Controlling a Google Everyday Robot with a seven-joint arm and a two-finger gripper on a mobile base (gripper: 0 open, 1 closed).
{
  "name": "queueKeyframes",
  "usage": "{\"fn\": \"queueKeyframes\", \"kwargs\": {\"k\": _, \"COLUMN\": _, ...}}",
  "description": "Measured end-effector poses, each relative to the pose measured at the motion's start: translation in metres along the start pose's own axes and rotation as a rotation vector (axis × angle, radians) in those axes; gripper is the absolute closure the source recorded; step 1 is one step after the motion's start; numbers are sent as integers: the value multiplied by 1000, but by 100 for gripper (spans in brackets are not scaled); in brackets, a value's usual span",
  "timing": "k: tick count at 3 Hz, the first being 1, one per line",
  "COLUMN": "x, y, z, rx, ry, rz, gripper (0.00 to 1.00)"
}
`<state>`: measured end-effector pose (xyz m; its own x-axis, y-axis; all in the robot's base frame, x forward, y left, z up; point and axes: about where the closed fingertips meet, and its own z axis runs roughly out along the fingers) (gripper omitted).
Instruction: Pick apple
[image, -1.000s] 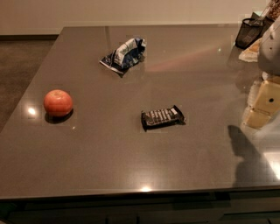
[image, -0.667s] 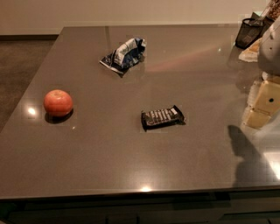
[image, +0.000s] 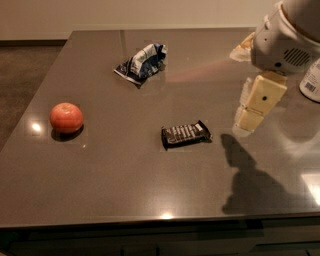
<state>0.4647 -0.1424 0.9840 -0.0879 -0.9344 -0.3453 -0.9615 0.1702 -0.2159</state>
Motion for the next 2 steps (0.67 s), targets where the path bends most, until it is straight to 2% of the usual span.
{"fn": "queueKeyframes", "kwargs": {"k": 1, "x": -51, "y": 0, "z": 20, "rx": -23, "ry": -93, "rz": -37, "gripper": 0}}
{"fn": "queueKeyframes", "kwargs": {"k": 2, "x": -103, "y": -1, "z": 53, "rx": -30, "ry": -155, "rz": -51, "gripper": 0}}
